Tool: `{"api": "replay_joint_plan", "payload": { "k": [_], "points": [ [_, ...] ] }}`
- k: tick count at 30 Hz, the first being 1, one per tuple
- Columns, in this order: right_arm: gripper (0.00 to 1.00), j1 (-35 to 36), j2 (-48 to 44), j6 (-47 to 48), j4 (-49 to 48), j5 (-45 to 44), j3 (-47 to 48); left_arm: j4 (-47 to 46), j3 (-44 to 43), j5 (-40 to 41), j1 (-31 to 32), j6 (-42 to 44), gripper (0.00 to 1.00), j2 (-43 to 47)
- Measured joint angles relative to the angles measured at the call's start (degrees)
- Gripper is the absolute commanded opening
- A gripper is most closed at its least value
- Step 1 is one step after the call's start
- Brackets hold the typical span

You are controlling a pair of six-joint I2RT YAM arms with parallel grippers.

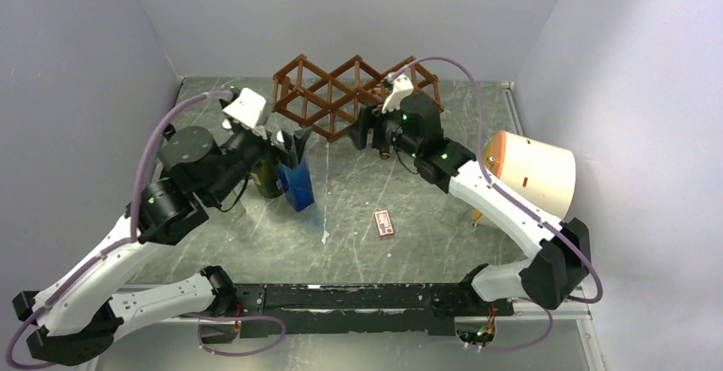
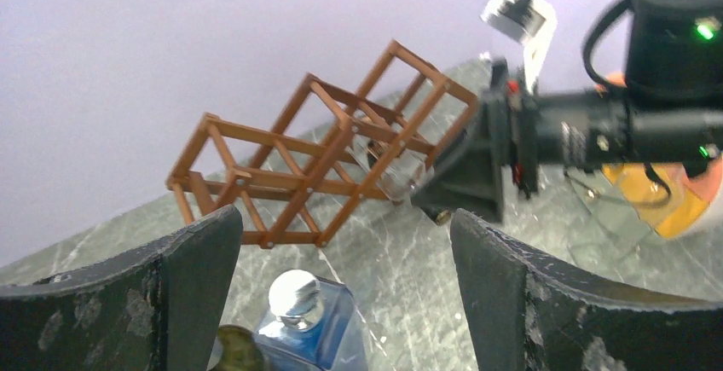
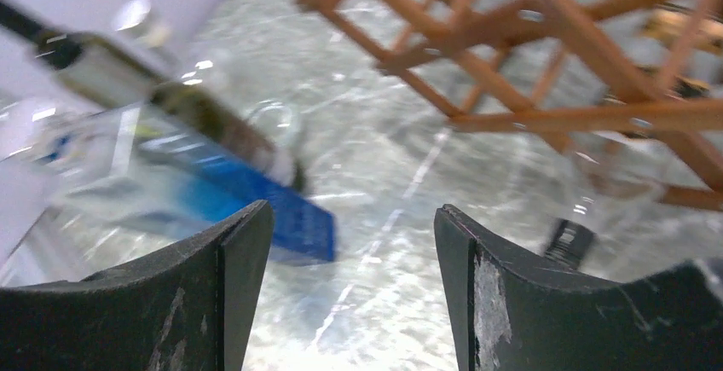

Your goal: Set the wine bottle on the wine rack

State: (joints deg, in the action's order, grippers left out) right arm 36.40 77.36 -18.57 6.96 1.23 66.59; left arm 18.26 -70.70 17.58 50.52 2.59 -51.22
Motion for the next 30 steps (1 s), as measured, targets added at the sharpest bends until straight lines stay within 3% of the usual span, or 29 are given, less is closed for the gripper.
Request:
{"api": "replay_joint_plan", "payload": {
  "k": [5,15,24,30],
  "points": [
    [0.77,8.24,-1.92,2.03,-3.76,2.45,-0.22,-1.33,-1.57,4.24,0.0,0.17,0.95,3.52],
    [0.84,26.69,4.66,5.33,-6.73,-14.29,5.29,-3.37,-5.73,12.9,0.0,1.57,0.95,7.78],
    [0.84,28.55,15.08,4.87,-4.94,-24.59,12.48,-3.65,-6.88,17.49,0.0,4.81,0.95,9.88],
    [0.79,28.55,18.29,6.95,-4.85,-24.37,12.92,-3.63,-5.95,19.34,0.0,6.27,0.95,10.14]
  ]
}}
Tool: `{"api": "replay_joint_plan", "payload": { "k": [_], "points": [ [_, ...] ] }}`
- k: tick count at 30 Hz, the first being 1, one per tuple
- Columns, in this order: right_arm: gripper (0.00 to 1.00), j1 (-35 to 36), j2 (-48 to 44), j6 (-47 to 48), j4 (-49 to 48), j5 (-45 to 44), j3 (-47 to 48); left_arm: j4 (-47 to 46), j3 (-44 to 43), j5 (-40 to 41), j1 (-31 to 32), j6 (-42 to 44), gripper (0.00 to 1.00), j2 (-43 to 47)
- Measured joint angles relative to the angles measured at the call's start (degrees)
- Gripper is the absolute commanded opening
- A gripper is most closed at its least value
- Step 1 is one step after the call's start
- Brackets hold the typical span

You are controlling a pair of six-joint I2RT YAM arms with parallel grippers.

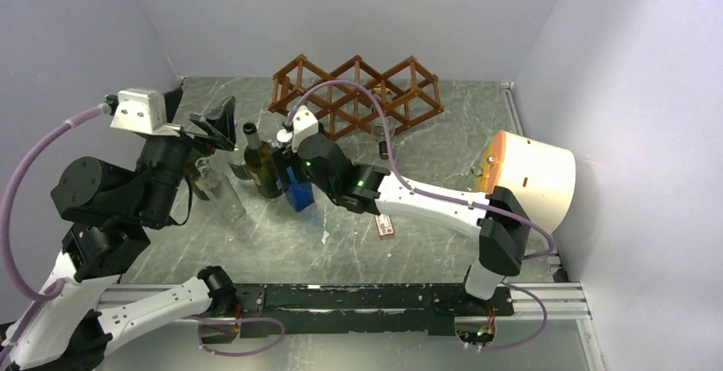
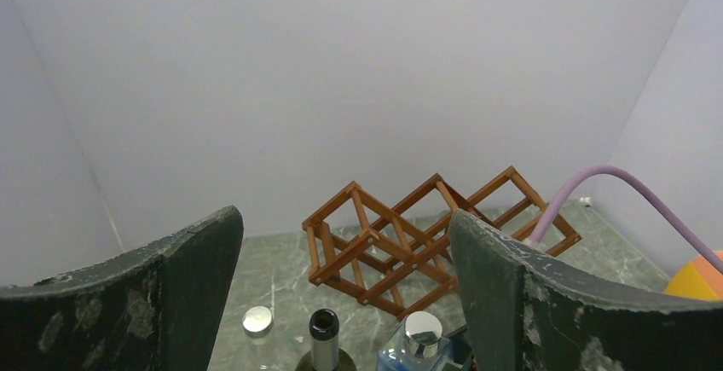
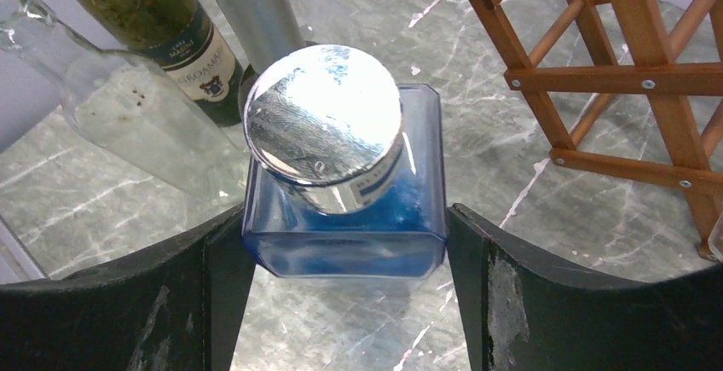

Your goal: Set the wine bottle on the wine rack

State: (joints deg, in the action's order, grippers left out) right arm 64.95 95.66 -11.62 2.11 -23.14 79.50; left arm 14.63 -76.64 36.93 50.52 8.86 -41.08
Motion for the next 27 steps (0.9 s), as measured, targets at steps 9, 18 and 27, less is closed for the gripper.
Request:
{"api": "replay_joint_plan", "payload": {
  "k": [9,18,27],
  "points": [
    [0.46,-0.02,1.99,2.67,-0.15,-0.37,1.03,0.15,2.1,-0.04,0.0,0.07,0.95,0.09],
    [0.38,0.04,-0.79,3.39,-0.24,-2.34,-1.81,1.6,7.45,-2.91,0.0,-4.96,0.95,-0.22],
    [0.36,-4.04,-13.18,2.4,6.49,-3.65,-7.26,0.11,20.06,-10.69,0.0,-10.03,0.97,-1.62]
  ]
}}
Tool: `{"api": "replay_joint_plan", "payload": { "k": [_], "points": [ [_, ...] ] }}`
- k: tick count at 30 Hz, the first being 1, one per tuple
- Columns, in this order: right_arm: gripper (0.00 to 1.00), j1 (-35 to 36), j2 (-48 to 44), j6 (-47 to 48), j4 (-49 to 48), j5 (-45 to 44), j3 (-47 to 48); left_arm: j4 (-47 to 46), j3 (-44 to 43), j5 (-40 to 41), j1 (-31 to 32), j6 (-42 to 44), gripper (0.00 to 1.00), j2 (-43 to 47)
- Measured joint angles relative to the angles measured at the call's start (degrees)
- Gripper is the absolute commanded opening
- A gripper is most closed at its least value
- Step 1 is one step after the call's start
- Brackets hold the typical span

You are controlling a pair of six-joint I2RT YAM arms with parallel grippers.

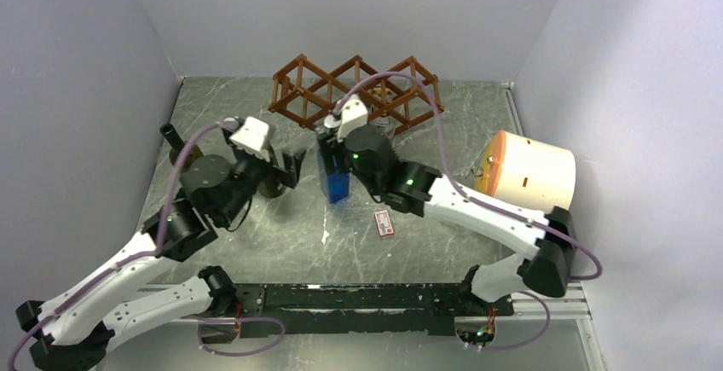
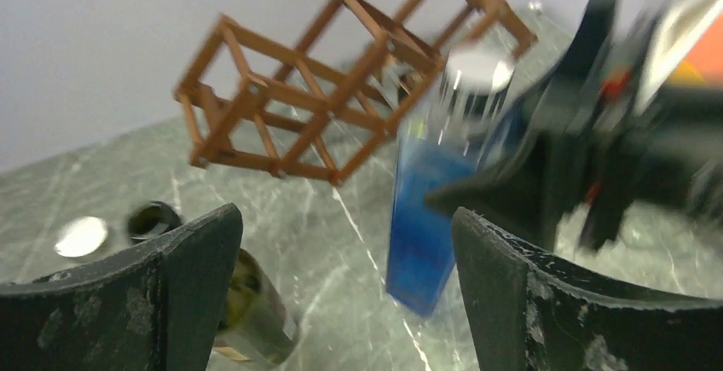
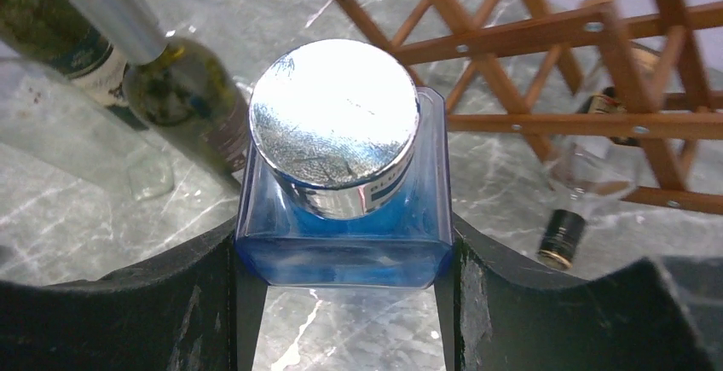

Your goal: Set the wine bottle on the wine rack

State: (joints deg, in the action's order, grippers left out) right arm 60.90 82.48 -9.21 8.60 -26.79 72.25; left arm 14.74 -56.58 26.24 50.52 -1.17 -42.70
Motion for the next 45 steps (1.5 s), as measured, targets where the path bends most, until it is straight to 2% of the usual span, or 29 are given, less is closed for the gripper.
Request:
{"api": "replay_joint_plan", "payload": {
  "k": [10,16,22,26,31,35,37,41,44,45],
  "points": [
    [0.34,-2.95,-12.83,-1.42,3.34,-1.68,-2.56,-15.28,20.39,-17.35,0.0,1.25,1.0,-5.18],
    [0.34,-3.1,-14.88,-2.78,5.66,0.63,-2.54,-25.94,22.08,-21.38,0.09,2.47,0.99,-14.84],
    [0.34,-3.56,-15.63,-4.39,8.28,3.69,-2.56,-37.05,24.98,-25.05,-0.31,5.64,0.99,-18.91],
    [0.35,-4.5,-17.07,-5.16,8.83,6.1,-2.78,-42.6,25.94,-31.58,-2.64,5.9,0.99,-20.5],
    [0.35,-5.22,-19.56,-6.05,7.96,8.2,-3.52,-51.1,28.48,-42.36,-8.22,3.78,0.93,-20.68],
    [0.35,-5.42,-20.74,-6.67,7.17,9.64,-4.24,-54.16,28.35,-48.65,-9.35,3.48,0.9,-21.73],
    [0.35,-5.44,-21.22,-7.13,7.04,10.25,-4.94,-54.31,27.93,-51.01,-9.4,3.72,0.86,-22.6],
    [0.36,-5.44,-21.59,-7.87,7.08,10.99,-6.16,-53.88,27.47,-53.68,-9.51,4.72,0.68,-23.37],
    [0.37,-5.6,-21.7,-8.52,7.13,10.67,-6.34,-52.63,26.51,-54.88,-9.64,5.64,0.49,-23.82],
    [0.38,-5.75,-21.86,-8.74,7.1,10.47,-6.38,-52.46,26.08,-54.95,-9.75,5.86,0.4,-24.06]
  ]
}}
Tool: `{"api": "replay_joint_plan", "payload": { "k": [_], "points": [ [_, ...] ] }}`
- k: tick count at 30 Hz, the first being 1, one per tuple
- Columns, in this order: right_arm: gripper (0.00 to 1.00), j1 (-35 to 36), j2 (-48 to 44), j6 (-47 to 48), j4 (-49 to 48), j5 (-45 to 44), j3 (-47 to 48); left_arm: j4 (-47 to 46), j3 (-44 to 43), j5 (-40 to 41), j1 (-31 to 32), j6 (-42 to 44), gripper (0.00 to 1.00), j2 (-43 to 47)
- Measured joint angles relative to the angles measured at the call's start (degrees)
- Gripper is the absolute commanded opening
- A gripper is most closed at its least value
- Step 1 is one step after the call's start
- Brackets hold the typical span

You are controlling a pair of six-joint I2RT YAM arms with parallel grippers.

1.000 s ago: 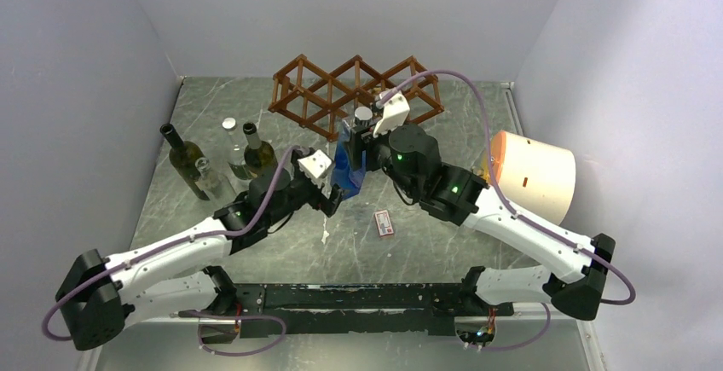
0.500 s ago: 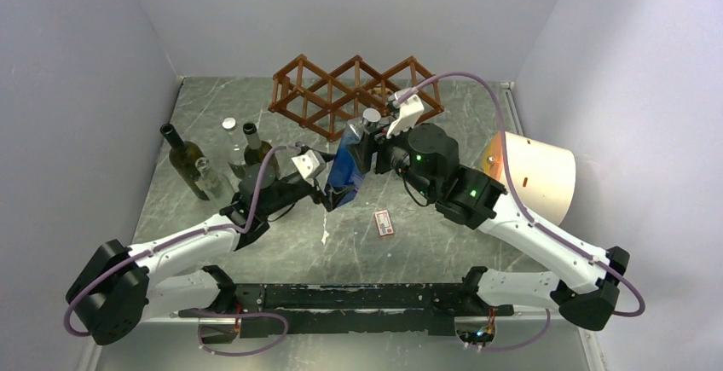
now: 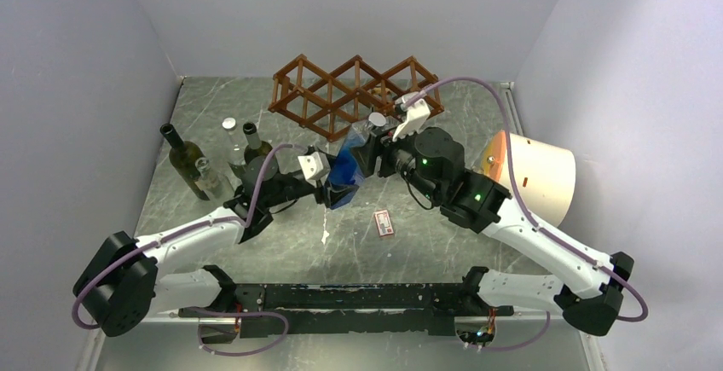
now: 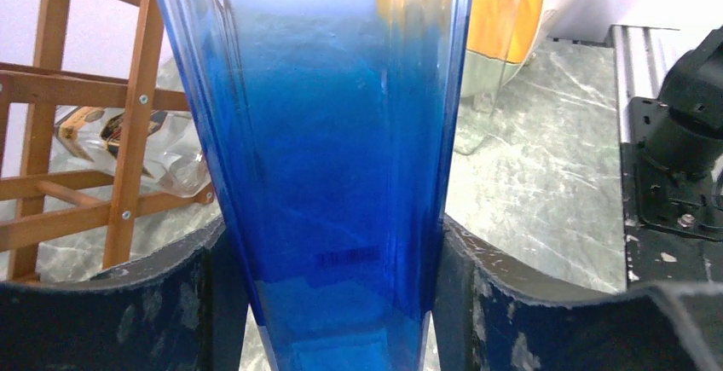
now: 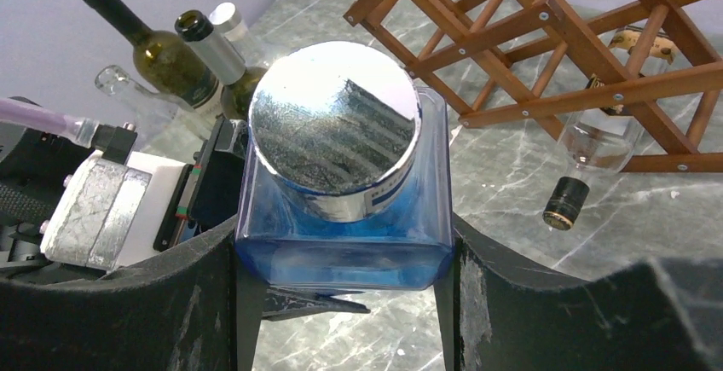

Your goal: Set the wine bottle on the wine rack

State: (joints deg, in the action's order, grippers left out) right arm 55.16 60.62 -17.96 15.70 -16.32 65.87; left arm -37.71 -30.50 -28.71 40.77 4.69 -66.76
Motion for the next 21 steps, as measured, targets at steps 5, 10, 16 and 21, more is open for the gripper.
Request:
{"api": "replay_joint_plan", "payload": {
  "k": [5,10,16,21],
  "points": [
    [0.72,-0.24,-1.46,-0.2,0.2,-0.15,-0.44,0.44,-1.53,-0.52,-0.11,1.77,0.07,-0.7],
    [0.88,-0.37,-3.52,-1.18,-0.17,0.57,-0.44,4.66,-4.92,-0.17,-0.13,8.26,0.07,-2.25],
    [0.9,-0.28,-6.88,-1.62,3.1,-1.05,1.49,8.76,-7.96,2.6,-0.17,19.32,0.07,-3.37],
    [0.9,-0.28,-9.68,-1.22,6.54,-3.37,4.57,11.41,-11.67,5.4,-0.24,29.57,0.07,-3.54]
  ]
}}
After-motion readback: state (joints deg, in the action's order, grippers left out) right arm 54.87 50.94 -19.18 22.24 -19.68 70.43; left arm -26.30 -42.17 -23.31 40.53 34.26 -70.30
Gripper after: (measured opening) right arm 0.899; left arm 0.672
